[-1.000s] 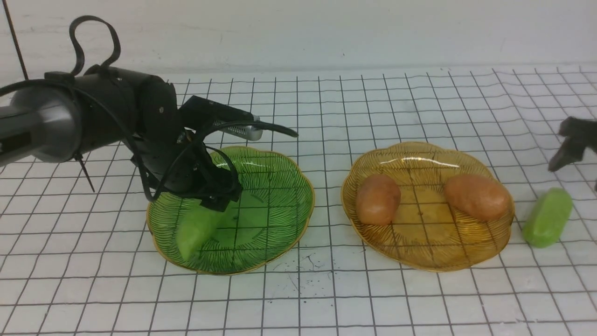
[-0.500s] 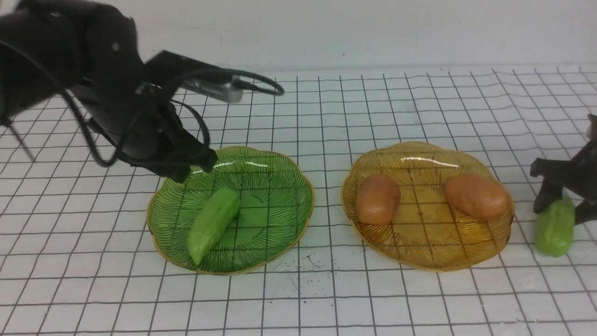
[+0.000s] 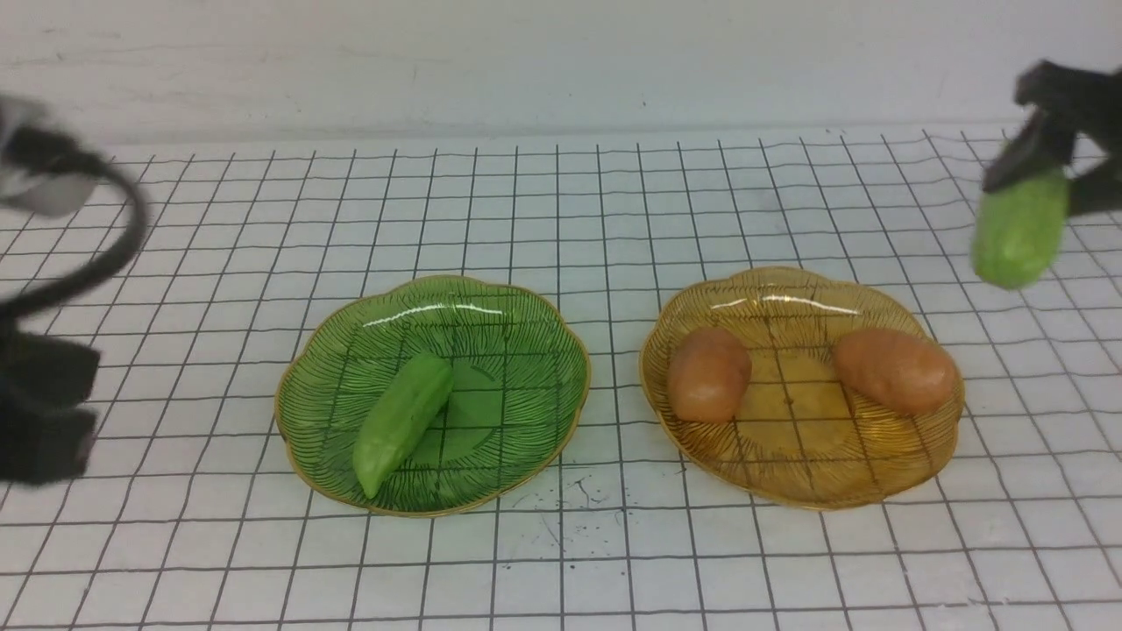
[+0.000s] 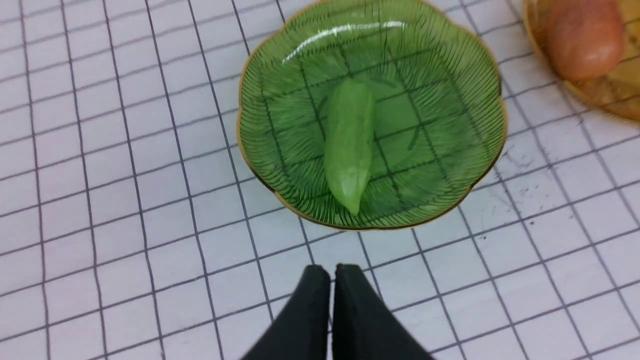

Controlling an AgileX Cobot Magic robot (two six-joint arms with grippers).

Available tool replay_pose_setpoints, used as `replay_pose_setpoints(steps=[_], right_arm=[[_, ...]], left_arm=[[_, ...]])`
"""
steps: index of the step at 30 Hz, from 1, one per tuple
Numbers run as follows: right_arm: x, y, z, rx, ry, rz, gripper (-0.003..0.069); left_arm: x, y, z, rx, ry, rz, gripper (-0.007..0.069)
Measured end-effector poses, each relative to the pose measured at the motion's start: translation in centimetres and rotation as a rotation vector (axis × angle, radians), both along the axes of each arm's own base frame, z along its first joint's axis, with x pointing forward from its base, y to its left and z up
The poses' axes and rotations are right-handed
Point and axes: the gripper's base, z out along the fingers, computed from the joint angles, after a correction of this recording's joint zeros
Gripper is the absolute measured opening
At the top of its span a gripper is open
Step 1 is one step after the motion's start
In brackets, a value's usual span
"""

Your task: Put different types of vegetables on the plate.

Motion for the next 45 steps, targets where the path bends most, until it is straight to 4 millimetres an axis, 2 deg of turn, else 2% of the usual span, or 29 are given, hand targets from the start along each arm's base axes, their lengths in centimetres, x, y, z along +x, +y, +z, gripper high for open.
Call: replay_pose_setpoints(steps=[1,3,5,8,11,12,13,15,19,22,27,30,33,35,37,38,40,41,42,43,45], right_arm=[[-0.1,3.6,0.4,0.041,-0.031,0.088,0.0391],[-0.2,8.4,0.0,0.072,-0.049,0.195,0.0391],[-0.3,12.6,-0.9,0.080,-0.067,0.283,0.0391],[-0.5,18.2,-3.0,0.097,-0.083,0.370,0.0391],[-0.6,22.6,-6.0,0.113,-0.081,0.414,0.0391],[-0.6,23.1,-6.4,0.115,-0.078,0.417,0.0391],[-0.6,24.3,-7.8,0.124,-0.064,0.421,0.0391],[-0.3,25.6,-9.9,0.151,-0.037,0.405,0.0391],[0.4,26.7,-12.4,0.229,0.002,0.340,0.0400],[0.9,27.1,-13.8,0.285,0.027,0.287,0.0474],[0.8,27.2,-14.0,0.299,0.052,0.291,0.0579],[0.8,26.8,-13.7,0.300,0.084,0.336,0.0591],[1.2,25.8,-12.1,0.305,0.099,0.398,0.0580],[1.5,24.4,-9.6,0.305,0.088,0.462,0.0546],[1.5,22.9,-6.6,0.293,0.056,0.524,0.0471],[1.2,22.1,-4.4,0.278,0.020,0.550,0.0424],[0.7,20.4,-1.3,0.245,-0.030,0.576,0.0310],[-0.4,18.6,2.4,0.191,-0.121,0.581,0.0180],[-1.2,17.7,4.2,0.160,-0.168,0.577,0.0119],[-2.3,16.5,6.4,0.119,-0.222,0.567,0.0065],[-4.9,14.6,10.1,0.035,-0.318,0.537,0.0019]], left_arm=[[-1.9,0.6,-0.3,-0.034,-0.067,0.007,-0.0008],[-4.4,1.3,-1.2,-0.090,-0.161,0.022,-0.0008],[-6.7,2.1,-1.8,-0.142,-0.263,0.029,-0.0008],[-8.9,2.7,-2.7,-0.188,-0.358,0.032,-0.0008],[-10.9,3.3,-3.6,-0.244,-0.416,0.045,-0.0008],[-11.0,3.4,-3.6,-0.245,-0.419,0.044,-0.0008],[-11.5,3.5,-3.8,-0.263,-0.420,0.052,-0.0008],[-11.9,3.6,-4.2,-0.263,-0.390,0.059,-0.0008],[-12.1,3.7,-4.8,-0.249,-0.325,0.068,-0.0008],[-12.2,3.8,-5.2,-0.235,-0.285,0.073,-0.0008],[-12.3,3.8,-5.4,-0.229,-0.263,0.076,-0.0008],[-12.3,3.8,-5.4,-0.228,-0.261,0.077,-0.0008],[-12.3,3.8,-5.5,-0.224,-0.249,0.078,-0.0008],[-12.4,3.8,-5.6,-0.220,-0.236,0.080,-0.0008],[-12.4,3.8,-5.7,-0.216,-0.224,0.081,-0.0008],[-12.4,3.9,-5.8,-0.213,-0.216,0.083,-0.0008],[-12.5,3.9,-5.9,-0.206,-0.204,0.085,-0.0008],[-12.5,3.9,-6.0,-0.200,-0.196,0.089,-0.0008],[-12.5,4.0,-6.0,-0.198,-0.197,0.090,-0.0008],[-12.5,4.0,-6.0,-0.194,-0.198,0.092,-0.0008],[-12.5,4.1,-6.0,-0.188,-0.201,0.096,-0.0008]])
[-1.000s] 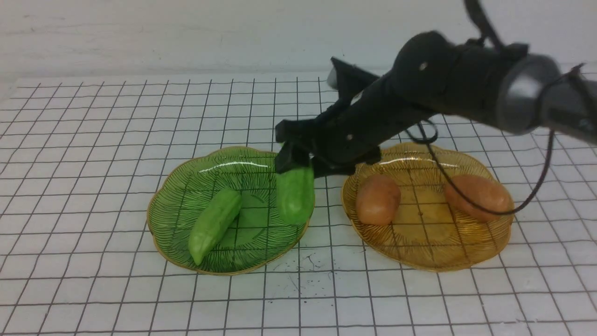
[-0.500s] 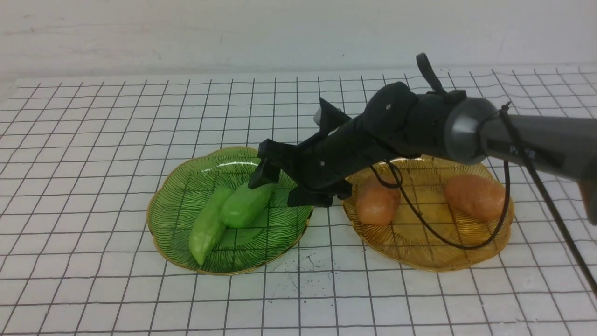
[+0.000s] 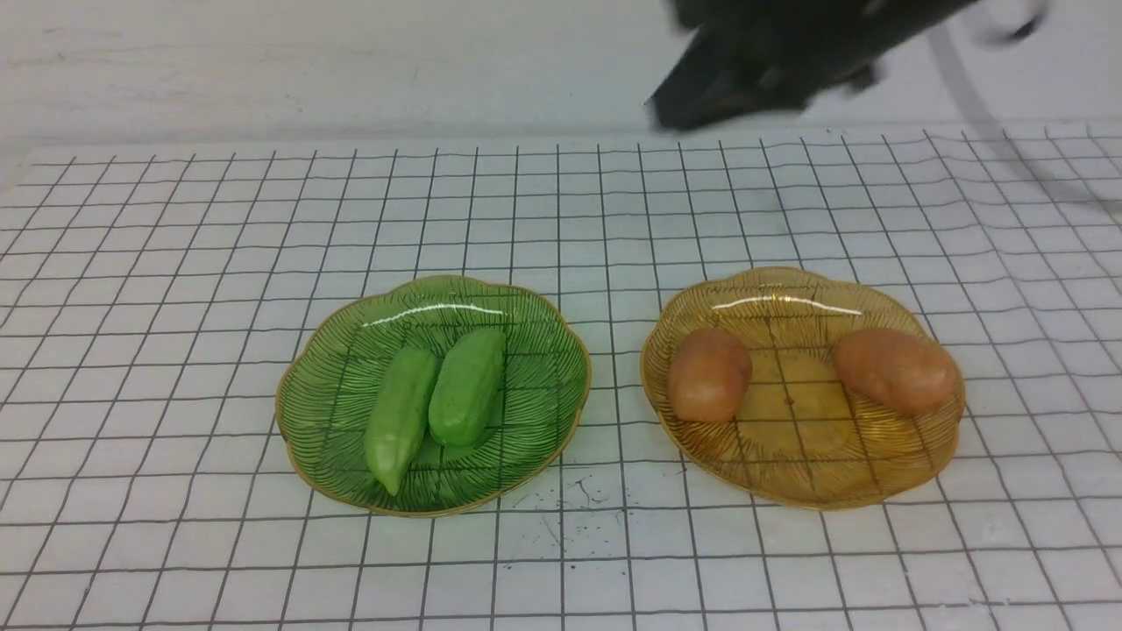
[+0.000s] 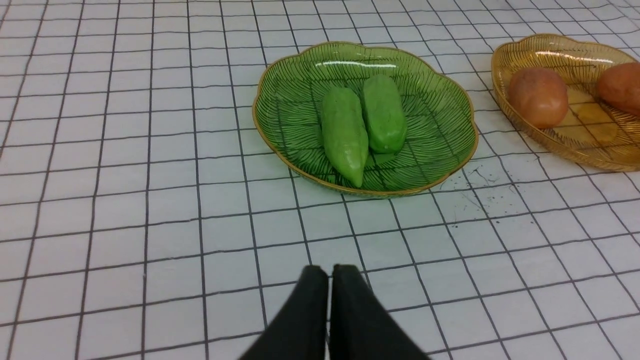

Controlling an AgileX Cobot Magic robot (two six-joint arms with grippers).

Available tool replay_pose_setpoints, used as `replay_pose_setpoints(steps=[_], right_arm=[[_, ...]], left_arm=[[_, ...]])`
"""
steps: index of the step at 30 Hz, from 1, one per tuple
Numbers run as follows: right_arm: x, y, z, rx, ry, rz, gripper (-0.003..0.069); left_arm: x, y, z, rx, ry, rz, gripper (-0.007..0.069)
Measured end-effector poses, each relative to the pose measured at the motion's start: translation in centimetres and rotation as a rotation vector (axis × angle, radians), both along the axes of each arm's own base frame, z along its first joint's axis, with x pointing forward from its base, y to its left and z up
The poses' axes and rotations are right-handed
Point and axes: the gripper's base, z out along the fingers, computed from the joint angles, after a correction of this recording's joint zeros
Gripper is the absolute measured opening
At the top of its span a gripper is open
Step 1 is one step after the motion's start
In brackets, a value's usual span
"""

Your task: Put different types of vegetables on the plate.

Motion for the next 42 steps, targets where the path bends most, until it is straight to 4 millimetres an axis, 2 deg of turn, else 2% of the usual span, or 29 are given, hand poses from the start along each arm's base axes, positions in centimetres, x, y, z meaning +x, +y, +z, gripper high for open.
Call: replay_pose_setpoints(steps=[1,4,7,10,12,13,14,15,16,17,20,22,23,24,27,42], right_arm=[[-1.9,-1.2,2.2,-0.027,-0.070,-0.041,0.0000],[-6.3,-3.8,6.5,-0.078,-0.221,-0.134,-0.0012],[-10.6,-6.2,9.4,-0.093,-0.351,-0.238,-0.0014],[-16.7,-9.4,11.2,-0.069,-0.537,-0.376,-0.0014],[-20.3,-11.0,10.8,-0.039,-0.658,-0.441,-0.0014],[-21.3,-11.5,10.5,-0.024,-0.694,-0.459,-0.0014],[-23.3,-12.3,9.4,0.006,-0.768,-0.486,-0.0014],[-23.5,-12.4,9.2,0.007,-0.782,-0.488,-0.0014],[-25.7,-13.2,7.2,0.053,-0.888,-0.513,-0.0014],[-26.1,-13.3,6.6,0.062,-0.913,-0.515,-0.0014],[-29.1,-14.1,0.9,0.124,-1.112,-0.506,-0.0014],[-30.5,-14.3,-2.7,0.128,-1.213,-0.482,-0.0014],[-30.5,-14.3,-2.7,0.128,-1.213,-0.482,-0.0014],[-31.2,-14.4,-4.4,0.128,-1.258,-0.471,-0.0014],[-31.8,-14.5,-6.2,0.119,-1.284,-0.466,-0.0014],[-31.9,-14.5,-6.4,0.118,-1.285,-0.465,-0.0014]], left_arm=[[0.0,0.0,0.0,0.004,-0.001,0.003,-0.0008],[0.1,0.2,0.1,0.017,-0.010,0.014,-0.0008],[0.1,0.3,0.1,0.027,-0.016,0.022,-0.0008],[0.2,0.4,0.2,0.034,-0.031,0.029,-0.0008],[0.2,0.4,0.4,0.031,-0.052,0.029,-0.0008],[0.3,0.4,0.4,0.030,-0.059,0.029,-0.0008],[0.3,0.3,0.5,0.029,-0.068,0.029,-0.0008],[0.3,0.3,0.5,0.028,-0.072,0.029,-0.0008],[0.4,0.4,0.7,0.028,-0.089,0.030,-0.0008],[0.4,0.4,0.7,0.029,-0.092,0.031,-0.0008],[0.5,0.4,1.0,0.027,-0.123,0.032,-0.0008],[0.5,0.4,1.1,0.027,-0.135,0.033,-0.0008],[0.5,0.4,1.1,0.027,-0.136,0.033,-0.0008],[0.5,0.4,1.1,0.025,-0.143,0.032,-0.0008],[0.5,0.3,1.2,0.017,-0.144,0.028,-0.0008],[0.5,0.2,1.2,0.009,-0.144,0.022,-0.0008]])
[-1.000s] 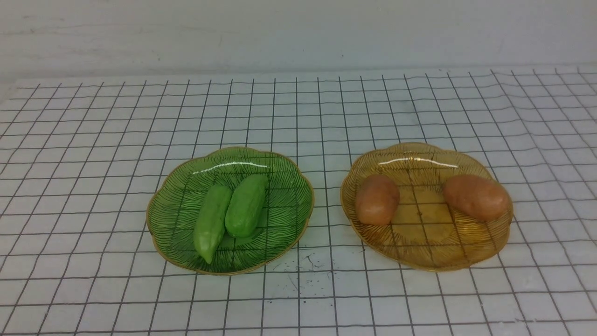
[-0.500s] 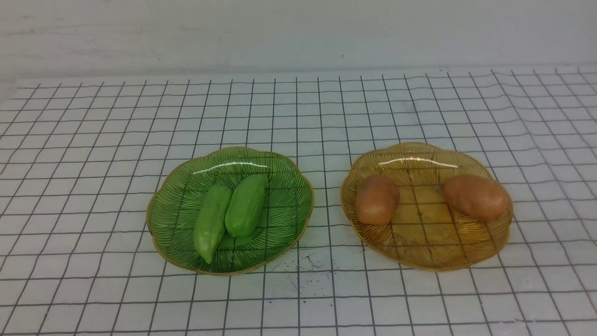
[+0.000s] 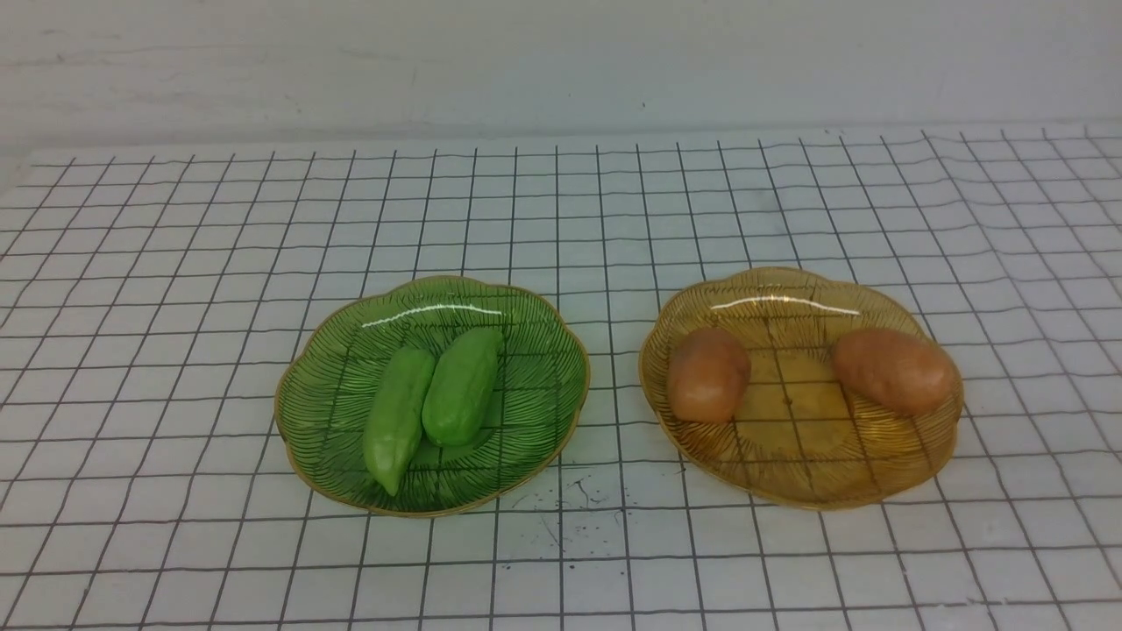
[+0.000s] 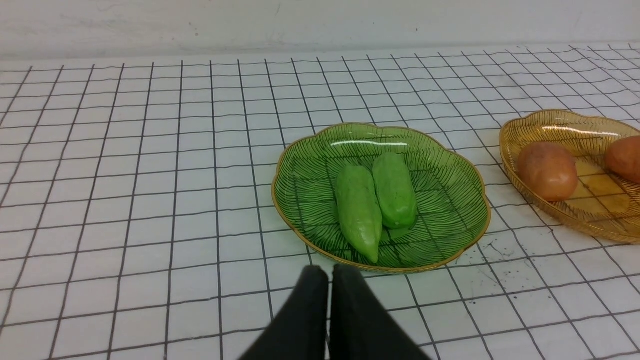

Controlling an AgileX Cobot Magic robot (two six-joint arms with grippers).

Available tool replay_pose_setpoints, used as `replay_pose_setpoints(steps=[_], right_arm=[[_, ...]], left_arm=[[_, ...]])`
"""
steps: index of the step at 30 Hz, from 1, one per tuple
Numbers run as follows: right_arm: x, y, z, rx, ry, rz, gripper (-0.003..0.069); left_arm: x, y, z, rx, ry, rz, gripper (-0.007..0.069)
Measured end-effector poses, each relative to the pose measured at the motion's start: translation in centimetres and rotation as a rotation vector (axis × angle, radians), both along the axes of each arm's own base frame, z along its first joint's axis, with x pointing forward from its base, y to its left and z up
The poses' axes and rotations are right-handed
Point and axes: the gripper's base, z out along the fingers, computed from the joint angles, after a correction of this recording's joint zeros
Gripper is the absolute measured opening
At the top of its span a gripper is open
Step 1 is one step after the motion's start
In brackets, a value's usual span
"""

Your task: Put different types of vegetables on the plate.

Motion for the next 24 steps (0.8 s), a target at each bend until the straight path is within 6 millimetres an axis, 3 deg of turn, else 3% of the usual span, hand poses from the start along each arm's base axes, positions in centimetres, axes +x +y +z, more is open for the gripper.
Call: replay_pose_setpoints(steps=[17,24], right_arm=[[0.0,0.0,0.0,0.001,0.001,0.000,-0.0014],[0.0,0.0,0.0,0.001,0.000,0.001,-0.0014]], left_arm=[[0.1,0.2,0.1,0.021,-0.012,0.017,-0.0008],[0.6,-0.6,-1.2,0.058,-0.173,-0.024,-0.0008]])
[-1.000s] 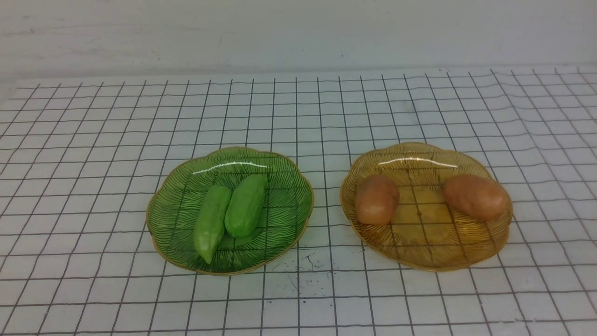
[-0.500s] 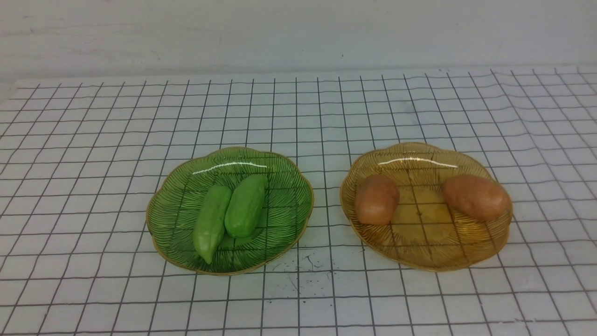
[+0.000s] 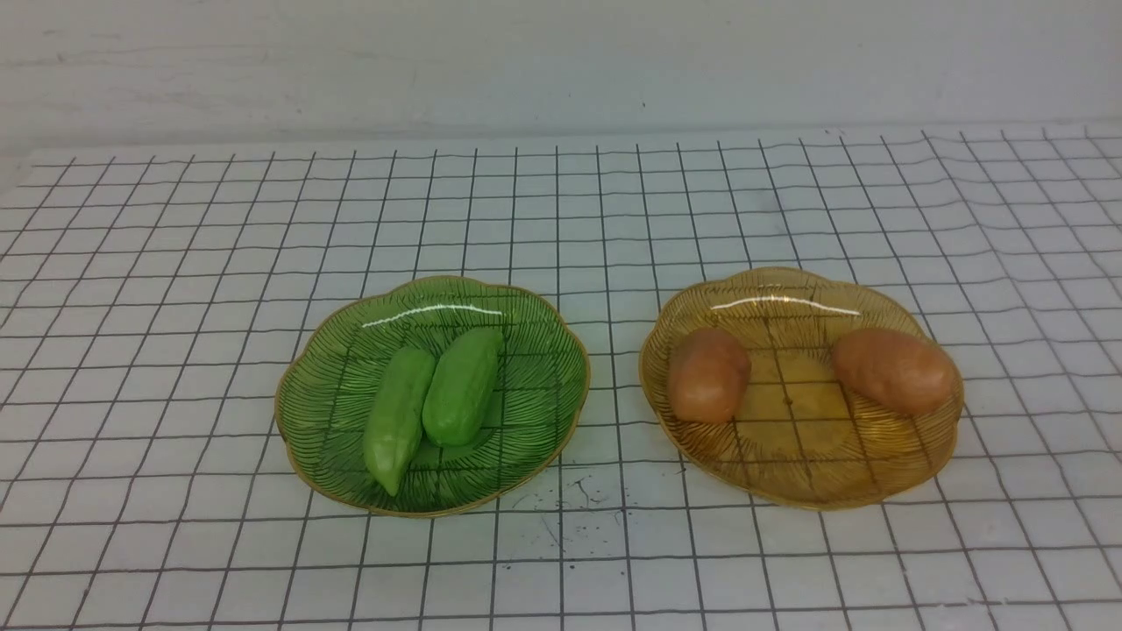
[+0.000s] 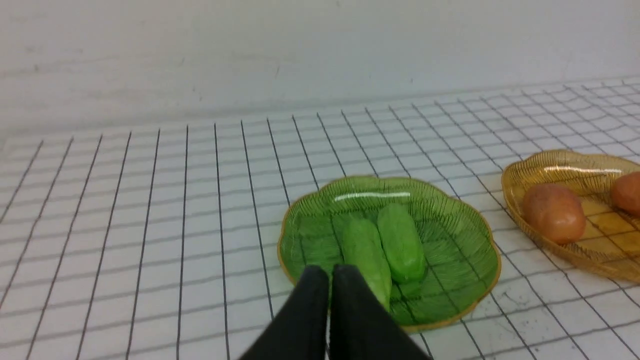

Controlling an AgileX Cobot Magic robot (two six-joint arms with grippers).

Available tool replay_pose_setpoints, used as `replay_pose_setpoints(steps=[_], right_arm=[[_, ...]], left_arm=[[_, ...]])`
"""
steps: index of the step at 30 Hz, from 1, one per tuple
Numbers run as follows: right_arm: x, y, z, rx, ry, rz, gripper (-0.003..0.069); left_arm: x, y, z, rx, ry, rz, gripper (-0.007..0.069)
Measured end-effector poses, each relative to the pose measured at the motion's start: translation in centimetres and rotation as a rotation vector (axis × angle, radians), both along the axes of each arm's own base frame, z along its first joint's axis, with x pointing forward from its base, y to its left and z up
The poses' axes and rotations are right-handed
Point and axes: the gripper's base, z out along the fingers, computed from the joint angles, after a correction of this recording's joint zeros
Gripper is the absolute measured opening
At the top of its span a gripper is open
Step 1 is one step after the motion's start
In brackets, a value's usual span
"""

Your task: Put different types of vegetables on the plate.

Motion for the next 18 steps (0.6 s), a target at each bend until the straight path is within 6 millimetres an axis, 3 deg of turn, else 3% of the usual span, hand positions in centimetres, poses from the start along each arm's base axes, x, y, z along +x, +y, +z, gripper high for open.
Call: replay_pose_setpoints(steps=[5,8,9,13,18], right_arm=[[0.0,0.0,0.0,0.001,0.000,0.000,-0.0014],[0.0,0.0,0.0,0.001,0.000,0.000,-0.0014],[0.0,0.0,0.0,0.002,0.001,0.001,-0.0014],[0.0,0.0,0.0,0.000,0.001,0.000,-0.0014],[0.0,0.0,0.0,-0.001,0.005,-0.002,-0.0014]], left_arm=[[2.0,-0.8,-5.3,0.065,-0.018,0.062,-0.0008],[3.3,-0.8,-8.7,0.055,0.051,0.125,-0.0008],[3.8,-0.8,-10.7,0.048,0.100,0.148,-0.0008],[4.3,-0.7,-14.5,0.045,0.206,0.165,-0.0008],[4.6,-0.5,-15.1,0.052,0.169,0.181,-0.0008]])
